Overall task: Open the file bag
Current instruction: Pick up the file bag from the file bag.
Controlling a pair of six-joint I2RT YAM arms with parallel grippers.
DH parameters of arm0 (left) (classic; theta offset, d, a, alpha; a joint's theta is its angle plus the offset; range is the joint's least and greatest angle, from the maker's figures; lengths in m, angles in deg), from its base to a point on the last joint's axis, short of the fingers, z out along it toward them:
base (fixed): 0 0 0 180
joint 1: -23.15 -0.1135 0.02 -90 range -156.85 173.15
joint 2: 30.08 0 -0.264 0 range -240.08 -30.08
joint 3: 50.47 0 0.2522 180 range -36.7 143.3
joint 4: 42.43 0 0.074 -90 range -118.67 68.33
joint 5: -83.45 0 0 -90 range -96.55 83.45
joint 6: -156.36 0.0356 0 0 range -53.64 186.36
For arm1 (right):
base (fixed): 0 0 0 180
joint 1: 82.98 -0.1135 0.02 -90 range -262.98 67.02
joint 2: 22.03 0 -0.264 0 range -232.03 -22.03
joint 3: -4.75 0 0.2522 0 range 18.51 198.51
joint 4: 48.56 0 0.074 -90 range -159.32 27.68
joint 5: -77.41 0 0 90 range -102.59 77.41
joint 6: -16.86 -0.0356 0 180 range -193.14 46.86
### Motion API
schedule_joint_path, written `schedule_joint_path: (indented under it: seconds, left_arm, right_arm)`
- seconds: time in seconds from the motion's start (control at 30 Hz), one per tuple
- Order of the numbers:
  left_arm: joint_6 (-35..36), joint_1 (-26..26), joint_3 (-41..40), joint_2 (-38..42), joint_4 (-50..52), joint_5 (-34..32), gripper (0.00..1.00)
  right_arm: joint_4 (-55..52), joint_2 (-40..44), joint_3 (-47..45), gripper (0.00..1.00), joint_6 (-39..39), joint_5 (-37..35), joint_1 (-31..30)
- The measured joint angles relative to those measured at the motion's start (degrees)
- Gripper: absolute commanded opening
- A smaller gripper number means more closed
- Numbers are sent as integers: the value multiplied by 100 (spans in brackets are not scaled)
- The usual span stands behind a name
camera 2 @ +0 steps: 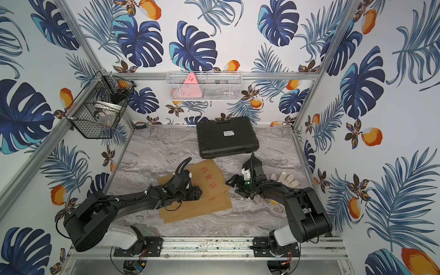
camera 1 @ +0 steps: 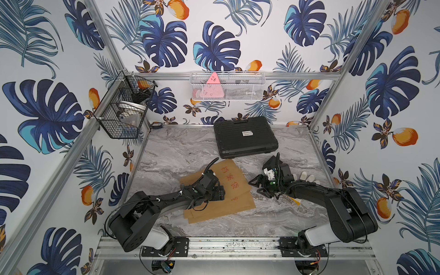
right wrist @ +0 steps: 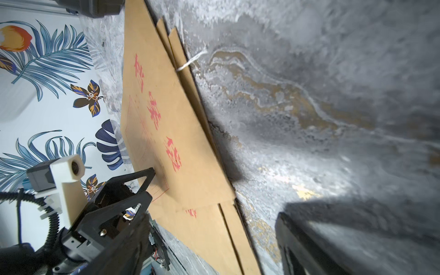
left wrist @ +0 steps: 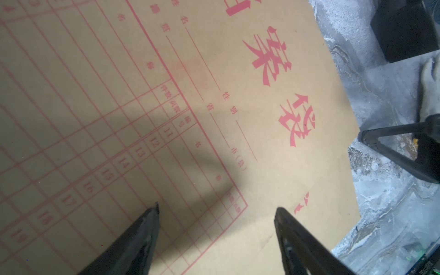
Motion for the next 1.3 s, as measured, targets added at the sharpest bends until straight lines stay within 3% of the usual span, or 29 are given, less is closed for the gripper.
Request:
schedule_joint_path:
  seconds: [0.63, 1.0, 1.3]
  left_arm:
    - [-35, -2, 50, -225, -341, -7, 81]
    - [-31, -2, 79, -251, -337, -7, 82]
    - [-31, -2, 87, -317, -439, -4, 82]
  right_arm:
    - [2430, -868, -579, 70, -643, 835, 192]
    - [2955, -1067, -581, 66, -933, 857, 210]
    - [3585, -1099, -673, 55, -1351, 1147, 221]
